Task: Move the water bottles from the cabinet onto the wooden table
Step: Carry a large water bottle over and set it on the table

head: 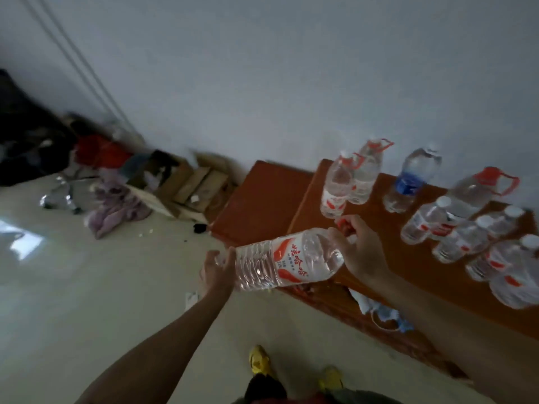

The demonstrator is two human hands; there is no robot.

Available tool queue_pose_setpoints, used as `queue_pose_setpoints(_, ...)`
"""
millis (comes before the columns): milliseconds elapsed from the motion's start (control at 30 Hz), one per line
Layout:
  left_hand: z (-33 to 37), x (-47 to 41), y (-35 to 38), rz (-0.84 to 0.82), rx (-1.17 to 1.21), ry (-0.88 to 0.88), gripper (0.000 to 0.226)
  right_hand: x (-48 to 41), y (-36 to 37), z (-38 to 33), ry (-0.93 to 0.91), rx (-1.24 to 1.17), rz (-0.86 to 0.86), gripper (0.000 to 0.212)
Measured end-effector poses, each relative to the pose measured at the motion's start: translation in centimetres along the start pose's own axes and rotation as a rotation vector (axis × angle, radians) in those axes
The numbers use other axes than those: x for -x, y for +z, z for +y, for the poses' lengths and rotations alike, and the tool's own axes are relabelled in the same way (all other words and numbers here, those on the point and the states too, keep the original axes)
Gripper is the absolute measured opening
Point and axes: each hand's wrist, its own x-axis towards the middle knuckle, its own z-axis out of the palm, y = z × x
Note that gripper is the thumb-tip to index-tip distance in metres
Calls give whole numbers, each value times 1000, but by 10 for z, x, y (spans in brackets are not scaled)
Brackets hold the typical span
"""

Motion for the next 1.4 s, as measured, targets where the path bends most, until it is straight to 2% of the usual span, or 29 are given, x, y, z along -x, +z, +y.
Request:
queue_pose_setpoints(133, -65, 11, -90, 190, 39, -113, 56, 19, 70, -65, -161, -26, -172, 56)
queue_pose_setpoints(200, -108, 19, -143, 287, 77, -192, 56, 38, 117, -106, -247, -20, -282, 52)
queue_pose_setpoints(333, -184, 38, -227, 381, 117, -307, 58, 77, 201, -166, -353, -25, -419, 46)
queue_pose_setpoints(400, -232, 48, -281, 447, 127, -371, 59, 110, 258, -202, -399, -42, -501, 50)
queue_pose_setpoints(500, -303, 67, -359, 562, 131, -479, 59, 171, 338, -259, -443, -77, -624, 39)
queue_pose_setpoints(600, -361, 85, -426, 687, 188, -580, 57, 226, 402, -309, -477, -120, -732, 40)
queue_pose_setpoints(767, -435, 103, -492, 833, 275, -695, 54, 275, 496, -380, -588, -112, -845, 22)
queue_pose_setpoints(933, -503, 104, -539, 949, 348, -838, 53, 323, 596, -435, -670, -87, -1013, 12)
queue_pose_setpoints(1267, -604, 83, -672, 1283, 455, -1072, 78, 432, 801, -594, -868, -81, -1366, 18)
queue_pose_setpoints(1400, -639, 102, -705, 1391, 508, -1247, 75, 500, 857, -642, -992, -21, -1543, 18)
